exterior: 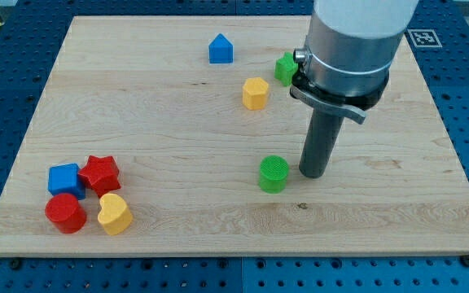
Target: Move the green circle towards the group of blocks
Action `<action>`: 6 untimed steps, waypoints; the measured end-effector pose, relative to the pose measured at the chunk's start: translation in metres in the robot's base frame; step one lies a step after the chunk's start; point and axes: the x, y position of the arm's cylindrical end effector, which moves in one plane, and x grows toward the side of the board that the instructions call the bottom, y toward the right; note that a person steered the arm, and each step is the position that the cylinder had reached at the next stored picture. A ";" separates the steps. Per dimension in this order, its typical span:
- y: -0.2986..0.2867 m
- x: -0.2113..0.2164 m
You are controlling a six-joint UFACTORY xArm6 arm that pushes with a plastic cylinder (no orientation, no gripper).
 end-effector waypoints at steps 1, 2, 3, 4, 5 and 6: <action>-0.025 0.001; -0.071 0.001; -0.101 0.010; -0.117 0.028; -0.117 0.042; -0.124 0.051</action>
